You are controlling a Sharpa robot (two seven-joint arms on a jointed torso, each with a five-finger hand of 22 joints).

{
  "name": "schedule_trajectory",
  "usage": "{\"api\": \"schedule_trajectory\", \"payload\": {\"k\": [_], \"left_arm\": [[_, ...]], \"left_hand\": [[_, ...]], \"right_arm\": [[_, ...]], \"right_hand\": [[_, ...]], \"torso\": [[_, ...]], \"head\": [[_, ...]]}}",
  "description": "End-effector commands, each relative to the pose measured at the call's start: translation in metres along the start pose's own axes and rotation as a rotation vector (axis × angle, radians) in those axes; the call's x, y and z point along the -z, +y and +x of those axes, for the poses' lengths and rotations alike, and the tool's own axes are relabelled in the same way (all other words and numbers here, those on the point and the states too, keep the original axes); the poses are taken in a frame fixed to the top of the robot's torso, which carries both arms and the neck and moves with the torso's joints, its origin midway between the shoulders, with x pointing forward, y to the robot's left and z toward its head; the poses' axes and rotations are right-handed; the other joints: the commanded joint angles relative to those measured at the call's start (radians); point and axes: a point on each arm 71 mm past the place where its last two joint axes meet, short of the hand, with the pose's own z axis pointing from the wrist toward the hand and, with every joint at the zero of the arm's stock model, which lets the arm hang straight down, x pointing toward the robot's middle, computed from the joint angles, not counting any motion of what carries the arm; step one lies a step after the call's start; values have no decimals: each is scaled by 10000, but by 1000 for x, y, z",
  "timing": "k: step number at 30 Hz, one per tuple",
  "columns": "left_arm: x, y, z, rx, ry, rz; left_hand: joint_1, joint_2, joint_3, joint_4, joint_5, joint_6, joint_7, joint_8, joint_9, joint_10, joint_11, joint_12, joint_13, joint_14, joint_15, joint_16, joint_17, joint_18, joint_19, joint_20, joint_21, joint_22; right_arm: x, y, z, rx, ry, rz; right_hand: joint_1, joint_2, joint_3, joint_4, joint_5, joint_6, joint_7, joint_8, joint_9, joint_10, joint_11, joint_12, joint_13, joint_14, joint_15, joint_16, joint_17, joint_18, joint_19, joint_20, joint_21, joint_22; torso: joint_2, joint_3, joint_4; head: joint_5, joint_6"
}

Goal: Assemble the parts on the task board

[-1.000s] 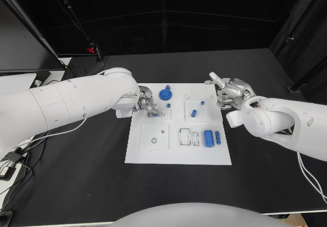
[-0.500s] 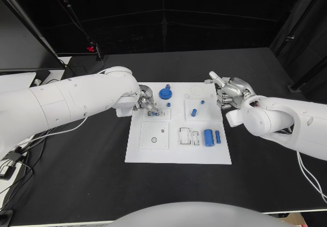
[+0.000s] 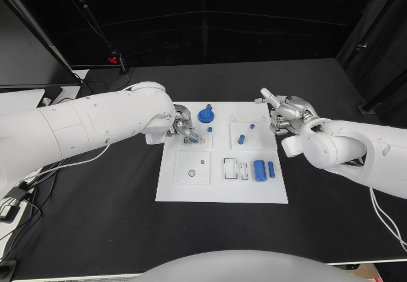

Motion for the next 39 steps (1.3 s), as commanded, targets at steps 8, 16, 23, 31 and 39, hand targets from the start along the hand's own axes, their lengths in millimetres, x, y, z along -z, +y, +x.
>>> {"api": "schedule_trajectory", "payload": {"k": [8,16,23,31,39], "left_arm": [[-2,0,2,-101,137,-108],[-2,1,2,-120,184,-176],[-4,-1,5,-163,307,-201],[-4,-1,7,-205,414,-207],[-5,-1,7,-216,441,-226]], "left_hand": [[30,104,141,-55,-8,56,-101,46,16,1083,-10,-54,2613,1066,-66,8,2634,-65,1045,18,31,2628],[3,44,157,-69,-43,39,-101,21,31,1083,-8,-54,2613,1066,-68,8,2634,-65,1045,18,31,2628],[-6,23,162,-67,-67,34,-101,14,37,1083,-7,-54,2613,1066,-69,8,2634,-65,1045,19,31,2628],[-83,-15,177,-57,-162,24,-89,-19,58,1083,1,-54,2613,1066,-67,8,2634,-65,1045,20,31,2628],[-156,-46,178,-53,-246,26,-84,-42,75,1083,4,-54,2613,1066,-63,8,2634,-65,1045,22,31,2628]], "right_arm": [[0,1,1,-37,86,-46],[1,1,1,-34,72,-42],[1,1,1,-35,78,-42],[1,1,1,-36,81,-47],[0,1,1,-41,102,-52]], "right_hand": [[-2,100,51,-11,62,-68,727,29,-9,1041,42,25,2632,1022,58,25,2635,-70,1061,45,29,2628],[-2,100,51,-11,62,-68,727,29,-9,1041,42,25,2632,1022,58,25,2635,-70,1061,45,29,2628],[-12,109,43,-9,61,-77,727,37,-13,1041,44,25,2632,1022,58,25,2635,-70,1061,48,29,2628],[-14,112,41,-10,61,-79,725,39,-14,1041,44,25,2632,1022,59,25,2635,-70,1061,49,29,2628],[-14,137,47,-10,79,-80,709,47,-16,1041,36,25,2632,1022,58,25,2635,-70,1061,50,29,2628]], "torso": [[2,-2,2],[4,1,6],[0,3,7],[-2,-3,0],[-1,2,8]], "head": [[-21,-37],[-13,-55],[-2,-74],[-2,-104],[20,-122]]}}
